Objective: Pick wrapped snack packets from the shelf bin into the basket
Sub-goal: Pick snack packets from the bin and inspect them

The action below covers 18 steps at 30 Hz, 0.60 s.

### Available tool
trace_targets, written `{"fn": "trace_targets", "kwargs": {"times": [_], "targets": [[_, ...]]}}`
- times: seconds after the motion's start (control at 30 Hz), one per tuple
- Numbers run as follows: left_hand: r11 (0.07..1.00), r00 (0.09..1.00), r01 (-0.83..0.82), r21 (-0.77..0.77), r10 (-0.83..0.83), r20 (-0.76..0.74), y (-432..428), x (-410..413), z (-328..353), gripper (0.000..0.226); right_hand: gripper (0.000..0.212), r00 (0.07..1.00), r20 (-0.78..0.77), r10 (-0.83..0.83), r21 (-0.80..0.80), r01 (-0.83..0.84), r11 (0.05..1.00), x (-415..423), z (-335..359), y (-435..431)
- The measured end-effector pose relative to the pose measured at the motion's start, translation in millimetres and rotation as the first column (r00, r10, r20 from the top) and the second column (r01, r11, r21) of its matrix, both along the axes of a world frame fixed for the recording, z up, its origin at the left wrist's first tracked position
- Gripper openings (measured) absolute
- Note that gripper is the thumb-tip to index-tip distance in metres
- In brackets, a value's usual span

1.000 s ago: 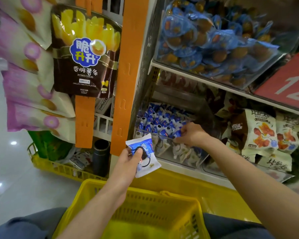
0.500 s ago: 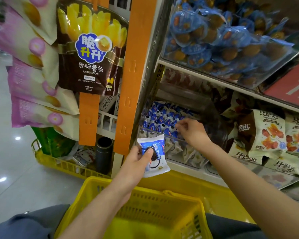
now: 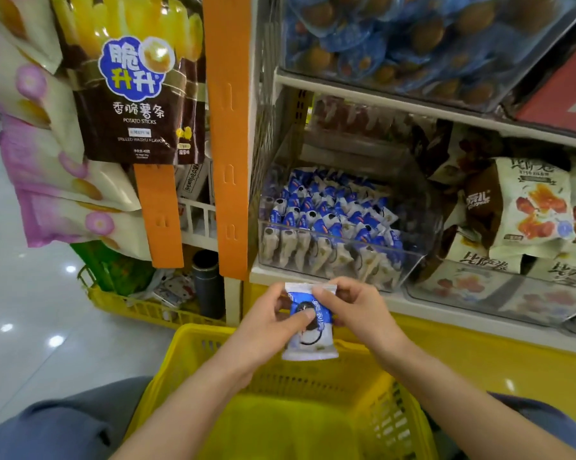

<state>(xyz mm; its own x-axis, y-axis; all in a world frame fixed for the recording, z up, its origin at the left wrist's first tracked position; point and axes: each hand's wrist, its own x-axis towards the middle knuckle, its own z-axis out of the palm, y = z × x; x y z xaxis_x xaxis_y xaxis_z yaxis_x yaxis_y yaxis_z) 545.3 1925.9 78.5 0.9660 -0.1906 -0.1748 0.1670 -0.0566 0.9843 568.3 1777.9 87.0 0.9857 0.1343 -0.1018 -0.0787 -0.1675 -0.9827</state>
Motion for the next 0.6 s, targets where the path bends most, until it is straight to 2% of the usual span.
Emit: {"fn": "trace_targets", "kwargs": {"times": [0.1,0.2,0.27,0.33,0.4,0.5,0.6], "targets": [[0.994,0.994,-0.106,-0.016,0.106,0.003,-3,1,-5,0.019,0.017,0.995,0.096,0.019,-0.090,-0.011,0.996,-2,-7,4],[0.986,0.986,-0.168,-0.020,0.168,-0.003,-3,3,-8,0.026,0.012,0.953,0.289,0.085,-0.337,0.019,0.941,-5,-10,7],[0.985,0.985,-0.168,-0.036,0.167,-0.039,-4,2,-8,0.024,0.009,0.867,0.462,0.186,-0.530,0.102,0.842,-9,-10,5],[0.985,0.985,-0.162,-0.059,0.158,-0.073,-6,1,-7,0.018,0.014,0.775,0.565,0.283,-0.619,0.172,0.766,-11,-9,1],[0.982,0.983,-0.164,-0.092,0.154,-0.102,-6,2,-7,0.017,0.010,0.765,0.582,0.275,-0.603,0.180,0.777,-13,-8,0],[0.988,0.984,-0.126,-0.091,0.113,-0.138,-5,1,-6,0.021,0.007,0.847,0.526,0.074,-0.409,0.175,0.895,-11,-7,-1],[0.979,0.982,-0.140,-0.148,0.118,-0.147,-5,-1,-4,0.033,0.011,0.928,0.339,-0.156,-0.193,0.231,0.954,-2,-3,-5]]}}
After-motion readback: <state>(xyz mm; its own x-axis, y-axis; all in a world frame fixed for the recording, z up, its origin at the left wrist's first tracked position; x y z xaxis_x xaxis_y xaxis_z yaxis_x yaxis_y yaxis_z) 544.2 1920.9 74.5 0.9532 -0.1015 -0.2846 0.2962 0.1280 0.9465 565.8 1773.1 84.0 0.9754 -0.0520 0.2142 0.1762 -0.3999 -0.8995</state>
